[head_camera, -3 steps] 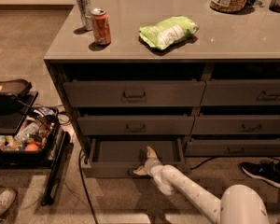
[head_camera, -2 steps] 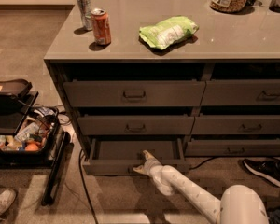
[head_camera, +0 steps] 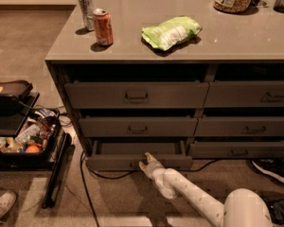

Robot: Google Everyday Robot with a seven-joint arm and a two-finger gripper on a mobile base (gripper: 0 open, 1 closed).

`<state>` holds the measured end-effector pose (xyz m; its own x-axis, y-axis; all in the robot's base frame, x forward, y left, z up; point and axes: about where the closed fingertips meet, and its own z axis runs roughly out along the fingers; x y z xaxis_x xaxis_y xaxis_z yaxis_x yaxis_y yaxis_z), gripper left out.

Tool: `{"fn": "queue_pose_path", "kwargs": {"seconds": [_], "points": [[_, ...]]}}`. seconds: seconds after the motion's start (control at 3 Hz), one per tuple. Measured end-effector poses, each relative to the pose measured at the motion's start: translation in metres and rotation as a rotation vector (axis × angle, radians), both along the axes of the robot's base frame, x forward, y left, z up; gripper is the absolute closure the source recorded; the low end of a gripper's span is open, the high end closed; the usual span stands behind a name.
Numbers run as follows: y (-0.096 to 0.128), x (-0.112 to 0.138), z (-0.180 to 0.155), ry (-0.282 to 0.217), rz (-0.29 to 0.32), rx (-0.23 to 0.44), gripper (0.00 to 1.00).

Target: Close bottom drawer

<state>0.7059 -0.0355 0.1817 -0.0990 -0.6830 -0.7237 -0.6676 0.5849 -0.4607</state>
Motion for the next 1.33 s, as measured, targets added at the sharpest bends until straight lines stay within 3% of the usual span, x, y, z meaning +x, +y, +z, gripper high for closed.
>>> {"fn": "queue_pose_path", "kwargs": {"seconds": [0.33, 1.33], "points": [[0.0000, 0.0000, 0.0000, 0.000, 0.000, 0.000, 0.86], [0.0031, 0.0016, 0.0062, -0.015, 0.006, -0.019, 0.16]]}}
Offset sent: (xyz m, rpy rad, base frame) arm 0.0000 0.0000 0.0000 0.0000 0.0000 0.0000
